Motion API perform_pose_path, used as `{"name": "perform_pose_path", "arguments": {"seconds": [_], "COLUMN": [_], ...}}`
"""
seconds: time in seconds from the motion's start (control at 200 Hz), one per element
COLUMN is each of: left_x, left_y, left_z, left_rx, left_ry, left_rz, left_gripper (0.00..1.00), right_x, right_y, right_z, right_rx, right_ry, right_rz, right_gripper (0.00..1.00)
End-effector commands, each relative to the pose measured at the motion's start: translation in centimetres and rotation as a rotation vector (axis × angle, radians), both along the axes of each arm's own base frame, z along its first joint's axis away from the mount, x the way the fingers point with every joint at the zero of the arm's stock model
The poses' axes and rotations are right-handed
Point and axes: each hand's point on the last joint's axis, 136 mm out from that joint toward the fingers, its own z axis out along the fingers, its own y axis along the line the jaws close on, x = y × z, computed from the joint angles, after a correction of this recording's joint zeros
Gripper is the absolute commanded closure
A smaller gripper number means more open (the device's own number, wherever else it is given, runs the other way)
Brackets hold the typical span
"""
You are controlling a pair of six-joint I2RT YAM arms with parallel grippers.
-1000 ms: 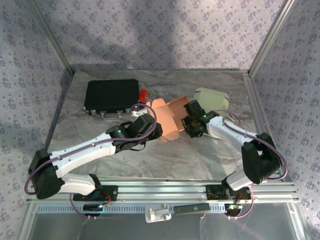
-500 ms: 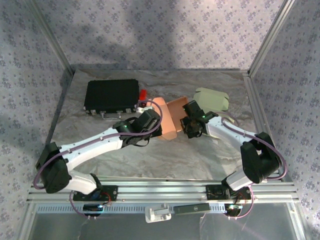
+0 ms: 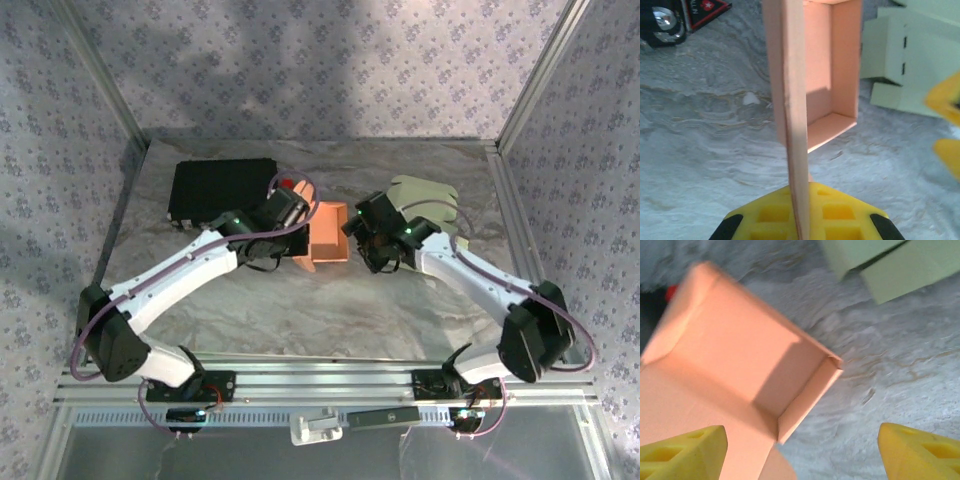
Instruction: Fold the paper box
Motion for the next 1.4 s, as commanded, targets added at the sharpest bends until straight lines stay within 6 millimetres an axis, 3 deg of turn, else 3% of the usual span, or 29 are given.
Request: {"name": "perform_pose_path", "arguments": {"seconds": [0.0, 0.17, 0.35, 0.515, 0.655, 0.835, 0.964, 1.099, 1.224, 1.309, 1.394], "left_x": [-1.8, -2.3, -2.5, -2.0, -0.9, 0.4, 1.1, 2.9, 3.9, 3.1, 0.8], "left_y": [1.2, 2.2, 2.4, 1.0, 0.5, -0.9, -1.9, -2.0, -1.5, 0.2, 2.4], "left_z": [0.5, 1.5, 0.1, -1.1, -1.0, -0.3, -1.2, -0.7, 3.2, 5.5, 5.9], "left_rx": [0.113, 0.244, 0.389, 0.477, 0.583, 0.614, 0.623, 0.655, 0.578, 0.484, 0.388], "left_ry": [0.054, 0.078, 0.152, 0.085, 0.002, -0.099, -0.115, -0.169, -0.256, -0.255, -0.198], "left_rz": [-0.2, -0.414, -0.621, -0.803, -0.927, -1.014, -1.058, -0.969, -0.727, -0.526, -0.371], "left_gripper": [1.0, 1.0, 0.97, 0.94, 0.93, 0.83, 0.78, 0.71, 0.56, 0.45, 0.41], "right_x": [-1.0, -0.4, -0.3, -1.1, -2.1, -2.1, -2.3, -2.0, -1.7, -1.1, -0.3], "right_y": [-1.7, -3.0, -3.2, -3.3, -3.5, -3.3, -3.0, -3.2, -3.0, -2.5, -2.1], "right_z": [1.6, 4.1, 5.7, 4.8, 3.6, 2.8, 2.2, 1.7, 1.9, 2.1, 2.0], "right_rx": [-0.127, -0.2, -0.314, -0.375, -0.384, -0.401, -0.414, -0.448, -0.469, -0.481, -0.511], "right_ry": [-0.086, -0.242, -0.353, -0.383, -0.377, -0.4, -0.426, -0.432, -0.466, -0.499, -0.509], "right_rz": [0.113, 0.243, 0.424, 0.554, 0.614, 0.644, 0.684, 0.703, 0.74, 0.782, 0.822], "right_gripper": [0.2, 0.23, 0.26, 0.27, 0.27, 0.28, 0.28, 0.28, 0.28, 0.26, 0.25]}}
